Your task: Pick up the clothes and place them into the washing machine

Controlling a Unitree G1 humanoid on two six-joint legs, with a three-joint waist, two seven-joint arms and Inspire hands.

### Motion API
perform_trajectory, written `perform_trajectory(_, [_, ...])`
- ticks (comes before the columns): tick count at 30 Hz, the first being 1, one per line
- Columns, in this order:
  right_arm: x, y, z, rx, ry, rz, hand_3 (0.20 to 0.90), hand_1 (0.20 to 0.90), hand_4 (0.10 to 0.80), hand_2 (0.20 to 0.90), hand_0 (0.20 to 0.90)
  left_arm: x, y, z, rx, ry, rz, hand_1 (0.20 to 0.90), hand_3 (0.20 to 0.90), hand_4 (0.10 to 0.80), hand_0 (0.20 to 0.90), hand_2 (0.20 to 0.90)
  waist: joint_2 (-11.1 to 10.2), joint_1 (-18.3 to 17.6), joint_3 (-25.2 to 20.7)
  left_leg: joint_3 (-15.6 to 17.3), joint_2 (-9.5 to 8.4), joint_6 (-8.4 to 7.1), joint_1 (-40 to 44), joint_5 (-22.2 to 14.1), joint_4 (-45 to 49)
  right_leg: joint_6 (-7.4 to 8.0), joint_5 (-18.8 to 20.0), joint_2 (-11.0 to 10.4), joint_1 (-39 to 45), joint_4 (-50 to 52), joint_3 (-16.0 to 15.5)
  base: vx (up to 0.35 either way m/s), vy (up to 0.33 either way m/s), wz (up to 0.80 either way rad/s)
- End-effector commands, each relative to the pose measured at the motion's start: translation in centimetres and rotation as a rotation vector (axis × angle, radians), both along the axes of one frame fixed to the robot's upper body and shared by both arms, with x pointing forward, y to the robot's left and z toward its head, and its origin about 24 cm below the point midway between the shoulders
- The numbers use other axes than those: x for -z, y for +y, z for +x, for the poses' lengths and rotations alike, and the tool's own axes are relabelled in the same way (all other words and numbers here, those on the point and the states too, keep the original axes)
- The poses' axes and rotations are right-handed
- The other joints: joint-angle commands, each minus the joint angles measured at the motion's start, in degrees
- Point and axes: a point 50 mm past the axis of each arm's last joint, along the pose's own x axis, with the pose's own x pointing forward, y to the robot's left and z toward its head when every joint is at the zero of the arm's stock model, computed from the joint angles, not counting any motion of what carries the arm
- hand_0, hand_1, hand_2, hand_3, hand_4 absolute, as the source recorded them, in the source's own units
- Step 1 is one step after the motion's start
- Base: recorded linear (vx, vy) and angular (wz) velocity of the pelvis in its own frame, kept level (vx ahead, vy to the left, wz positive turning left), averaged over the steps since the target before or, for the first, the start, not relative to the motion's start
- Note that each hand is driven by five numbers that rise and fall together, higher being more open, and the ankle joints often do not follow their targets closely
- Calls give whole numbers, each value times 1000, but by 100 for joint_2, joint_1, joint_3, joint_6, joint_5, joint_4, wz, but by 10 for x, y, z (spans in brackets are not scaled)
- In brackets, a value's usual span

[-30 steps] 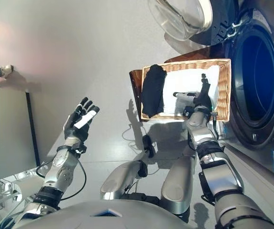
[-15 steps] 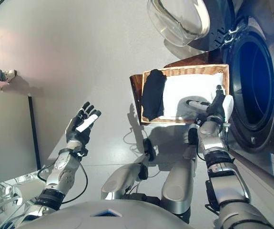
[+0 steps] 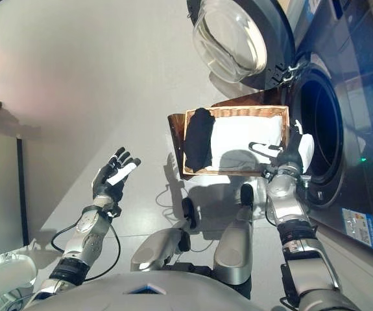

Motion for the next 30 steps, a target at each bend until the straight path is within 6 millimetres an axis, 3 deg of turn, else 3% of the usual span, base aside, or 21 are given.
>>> perform_trajectory(1, [-33,16,16,-94,-167,-48,900,900,800,900,900,-22,29,16,-60,-116,107,900,900,800,900,900,-126,193,-344,-83,149,-517,107,-69,-11,-33,-924,-62,-60,695,64,0,0,0])
perform_trajectory(4, [-30,31,23,-150,-152,-30,900,900,800,900,900,-24,27,16,-60,-123,102,900,900,800,900,900,-82,225,-339,-68,126,-502,52,-62,-11,-35,-909,-76,-127,701,78,0,0,0])
perform_trajectory(7, [-21,55,36,-220,-104,45,900,900,800,900,900,-27,22,20,-51,-144,87,900,900,800,900,900,107,323,-331,-74,90,-504,-28,-31,-11,-47,-914,-100,-229,735,97,-15,24,-3])
perform_trajectory(9, [-21,60,38,-233,-101,56,900,900,800,900,900,-28,21,20,-49,-148,83,900,900,800,900,900,159,339,-329,-77,87,-510,-49,-21,-11,-50,-921,-104,-256,755,98,-9,31,-6])
perform_trajectory(16, [-23,95,56,-335,-66,53,900,900,800,900,900,-28,9,22,-10,-146,65,900,900,800,900,900,612,542,-383,-128,29,-519,-157,25,-11,-56,-936,-131,-339,813,74,2,24,4])
perform_trajectory(22, [-22,108,66,-355,-20,15,900,900,800,900,900,-26,1,21,21,-141,45,900,900,800,900,900,818,672,-457,-143,1,-514,-182,23,-11,-44,-912,-154,-331,787,51,2,5,1])
perform_trajectory(30, [-20,107,76,-322,42,-46,900,900,800,900,900,-27,-3,21,38,-144,28,900,900,800,900,900,964,772,-465,-190,-33,-532,-214,41,-11,-38,-897,-183,-323,777,0,2,4,4])
